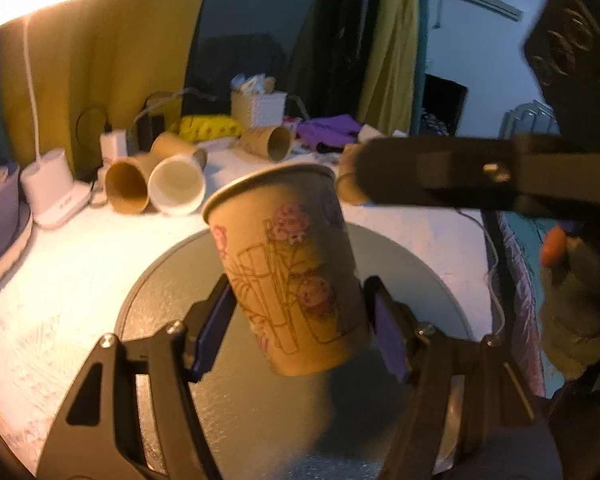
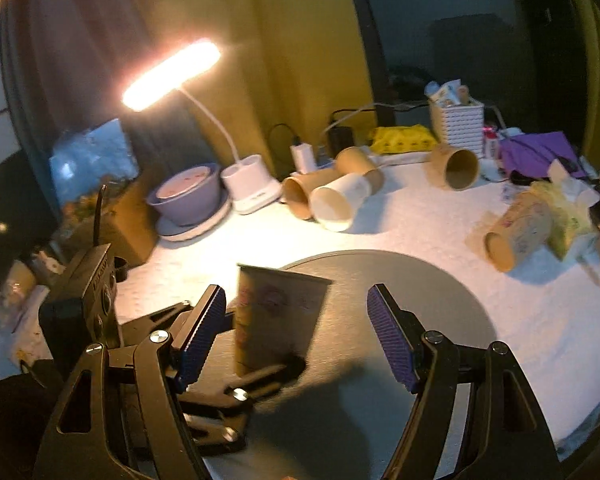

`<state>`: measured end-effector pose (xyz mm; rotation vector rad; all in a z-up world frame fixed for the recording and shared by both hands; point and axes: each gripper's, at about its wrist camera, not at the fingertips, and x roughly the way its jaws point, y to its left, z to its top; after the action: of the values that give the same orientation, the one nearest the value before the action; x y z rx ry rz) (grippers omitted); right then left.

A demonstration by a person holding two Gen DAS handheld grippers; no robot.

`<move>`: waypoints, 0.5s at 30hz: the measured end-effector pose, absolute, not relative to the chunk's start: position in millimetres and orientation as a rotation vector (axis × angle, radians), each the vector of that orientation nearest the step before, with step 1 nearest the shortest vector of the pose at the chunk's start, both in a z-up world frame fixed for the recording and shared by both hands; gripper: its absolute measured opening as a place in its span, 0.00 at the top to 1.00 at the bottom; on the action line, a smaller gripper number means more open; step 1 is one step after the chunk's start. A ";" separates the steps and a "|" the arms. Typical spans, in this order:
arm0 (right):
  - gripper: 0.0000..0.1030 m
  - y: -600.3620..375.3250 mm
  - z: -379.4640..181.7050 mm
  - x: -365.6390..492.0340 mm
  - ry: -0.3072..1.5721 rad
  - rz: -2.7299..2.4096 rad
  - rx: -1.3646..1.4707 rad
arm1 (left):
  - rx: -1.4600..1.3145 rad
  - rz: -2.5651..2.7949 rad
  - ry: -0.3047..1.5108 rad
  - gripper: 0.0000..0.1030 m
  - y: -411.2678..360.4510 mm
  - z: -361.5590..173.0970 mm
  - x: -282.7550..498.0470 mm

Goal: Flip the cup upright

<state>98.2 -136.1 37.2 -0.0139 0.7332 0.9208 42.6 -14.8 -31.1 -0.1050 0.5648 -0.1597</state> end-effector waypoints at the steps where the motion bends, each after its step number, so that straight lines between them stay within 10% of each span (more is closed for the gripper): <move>1: 0.26 -135.5 36.6 98.1 0.737 0.923 -0.012 | -0.094 -0.161 0.544 0.35 -17.1 -29.0 39.8; 15: 0.26 -147.7 25.5 110.8 0.834 1.044 0.124 | 0.068 -0.193 0.389 0.35 -41.8 -17.5 20.1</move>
<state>110.8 -147.7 25.5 0.1237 0.8338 1.0438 20.1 -41.8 -17.5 0.0679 0.3892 -0.1933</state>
